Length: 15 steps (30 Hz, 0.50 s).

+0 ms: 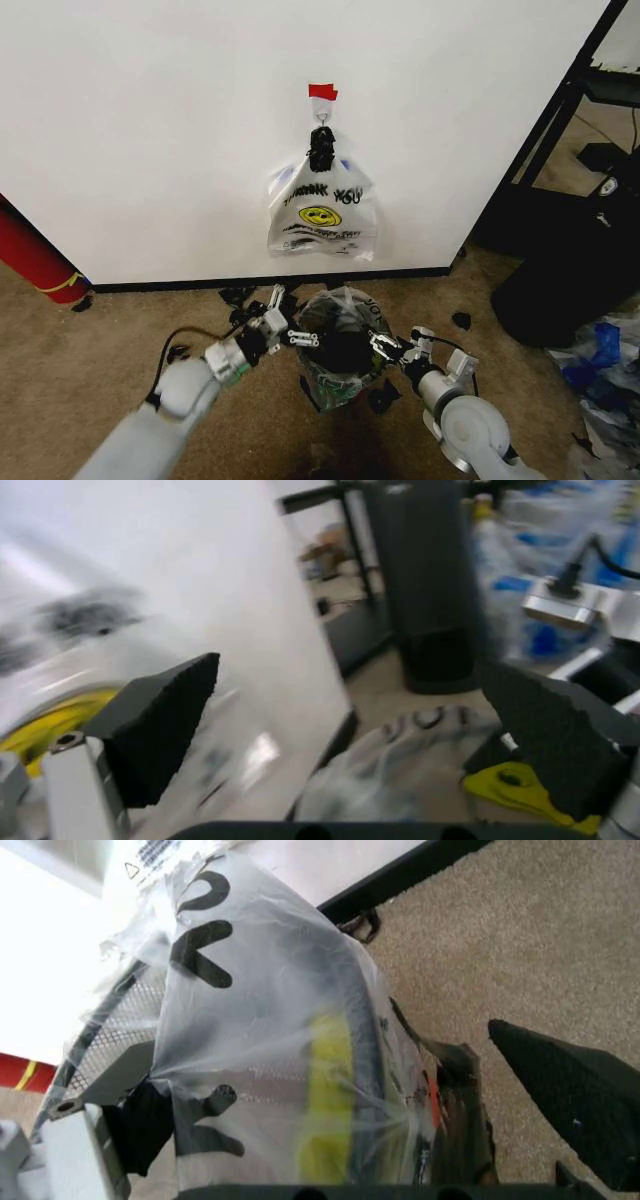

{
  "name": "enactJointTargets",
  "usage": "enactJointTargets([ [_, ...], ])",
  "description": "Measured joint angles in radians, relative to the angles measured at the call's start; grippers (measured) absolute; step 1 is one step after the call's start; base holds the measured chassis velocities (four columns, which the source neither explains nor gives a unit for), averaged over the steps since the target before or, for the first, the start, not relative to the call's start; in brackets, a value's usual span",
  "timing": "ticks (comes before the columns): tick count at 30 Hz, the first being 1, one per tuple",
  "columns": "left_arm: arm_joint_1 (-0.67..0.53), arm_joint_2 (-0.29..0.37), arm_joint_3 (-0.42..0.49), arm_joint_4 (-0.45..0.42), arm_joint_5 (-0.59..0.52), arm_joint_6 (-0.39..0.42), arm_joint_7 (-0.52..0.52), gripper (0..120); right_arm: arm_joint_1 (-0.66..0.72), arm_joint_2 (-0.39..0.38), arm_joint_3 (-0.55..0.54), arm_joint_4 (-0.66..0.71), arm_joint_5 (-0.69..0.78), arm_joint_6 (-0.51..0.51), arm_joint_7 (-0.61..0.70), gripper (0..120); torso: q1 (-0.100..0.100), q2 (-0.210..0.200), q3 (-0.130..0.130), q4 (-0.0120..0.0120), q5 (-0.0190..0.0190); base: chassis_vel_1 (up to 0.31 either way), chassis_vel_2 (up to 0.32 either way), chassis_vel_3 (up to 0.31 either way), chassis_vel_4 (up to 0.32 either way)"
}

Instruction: Pick up the garbage bag from the wall and place it over the trash bin.

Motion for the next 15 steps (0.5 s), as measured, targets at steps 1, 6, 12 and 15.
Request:
enactJointTargets([
  [1, -0.036, -0.001, 0.034, 0.018, -0.005, -0.001, 0.002, 100, 0.000, -0.001, 0.000, 0.001, 0.000, -0.002, 0.000, 100, 0.000, 0.000, 0.000, -0.0001, 0.0000, 0.000, 0.000, 0.000, 0.000],
  [6, -0.158, -0.034, 0.137, 0.081, -0.020, 0.014, 0.001, 100, 0.001, 0.003, -0.001, 0.003, -0.002, -0.006, 0.000, 100, 0.000, 0.000, 0.000, 0.0000, 0.0001, 0.000, 0.000, 0.000, 0.000],
  [12, -0.258, -0.114, 0.221, 0.156, 0.009, 0.051, -0.057, 100, -0.001, 0.013, -0.005, -0.003, -0.015, -0.005, 0.000, 100, 0.000, 0.000, 0.000, 0.0001, 0.0003, 0.000, 0.000, 0.000, 0.000],
  [15, -0.279, -0.152, 0.245, 0.200, 0.043, 0.055, -0.071, 100, -0.002, 0.015, -0.007, -0.003, -0.019, -0.003, 0.000, 100, 0.000, 0.000, 0.000, 0.0000, 0.0003, 0.000, 0.000, 0.000, 0.000],
])
